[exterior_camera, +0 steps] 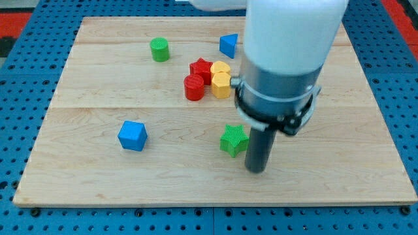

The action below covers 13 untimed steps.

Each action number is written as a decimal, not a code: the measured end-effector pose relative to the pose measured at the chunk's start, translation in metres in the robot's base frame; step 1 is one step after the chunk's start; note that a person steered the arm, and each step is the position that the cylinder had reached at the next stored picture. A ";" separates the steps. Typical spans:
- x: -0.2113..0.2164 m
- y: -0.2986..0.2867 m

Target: Move the blue cube to the left of the red circle

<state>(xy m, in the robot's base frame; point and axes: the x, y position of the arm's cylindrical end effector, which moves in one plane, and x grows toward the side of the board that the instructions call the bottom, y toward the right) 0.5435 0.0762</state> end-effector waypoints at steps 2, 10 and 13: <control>0.020 -0.054; -0.104 -0.097; -0.126 -0.161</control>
<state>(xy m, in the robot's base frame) 0.4179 -0.0844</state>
